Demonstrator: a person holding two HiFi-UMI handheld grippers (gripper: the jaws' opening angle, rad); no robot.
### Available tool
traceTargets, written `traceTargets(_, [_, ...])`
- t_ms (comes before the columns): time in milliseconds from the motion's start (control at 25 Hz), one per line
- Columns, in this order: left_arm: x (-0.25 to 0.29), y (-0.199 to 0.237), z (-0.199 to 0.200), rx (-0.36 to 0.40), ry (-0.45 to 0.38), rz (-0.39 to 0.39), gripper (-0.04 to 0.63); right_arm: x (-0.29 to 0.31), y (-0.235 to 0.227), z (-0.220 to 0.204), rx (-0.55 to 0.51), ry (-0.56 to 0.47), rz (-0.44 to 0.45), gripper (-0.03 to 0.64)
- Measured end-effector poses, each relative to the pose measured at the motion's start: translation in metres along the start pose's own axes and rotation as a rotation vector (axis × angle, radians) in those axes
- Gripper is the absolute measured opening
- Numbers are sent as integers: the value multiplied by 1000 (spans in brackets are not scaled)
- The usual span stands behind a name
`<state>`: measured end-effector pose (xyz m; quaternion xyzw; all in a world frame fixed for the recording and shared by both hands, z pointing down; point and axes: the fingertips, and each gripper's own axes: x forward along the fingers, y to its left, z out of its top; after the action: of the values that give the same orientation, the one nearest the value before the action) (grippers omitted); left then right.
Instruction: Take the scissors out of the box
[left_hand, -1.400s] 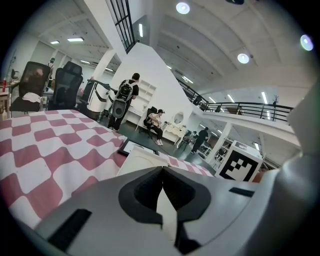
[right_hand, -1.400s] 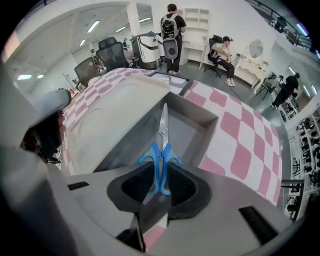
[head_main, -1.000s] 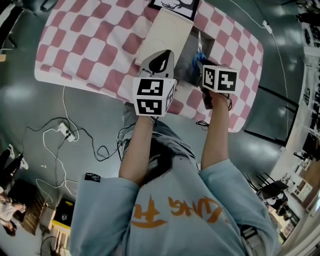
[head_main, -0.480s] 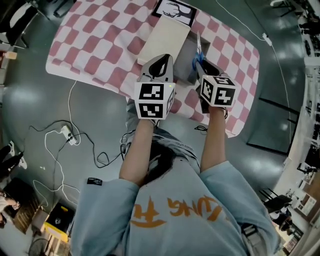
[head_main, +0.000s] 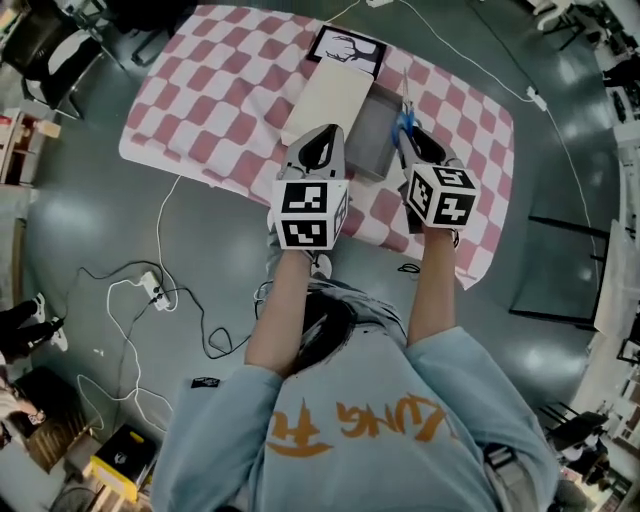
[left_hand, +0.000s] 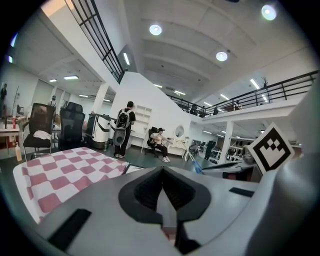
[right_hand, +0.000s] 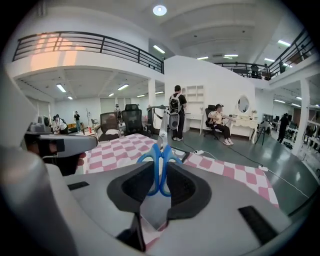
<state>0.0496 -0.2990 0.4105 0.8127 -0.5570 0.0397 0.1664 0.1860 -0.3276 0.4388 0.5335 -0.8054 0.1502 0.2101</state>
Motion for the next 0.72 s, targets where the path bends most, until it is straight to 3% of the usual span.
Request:
traceTargets(440, [-19,-15,58,93,-115,32,20,-51,-14,61,14,-256,-15,81])
traceTargets(640, [-22,-29,83,114,-186,18,20,-75,-22,86,170,-393,87,81])
traceTargets(720, [-23,-31,90,105,-219,22,20,-82,-24,95,186,-427,103,81])
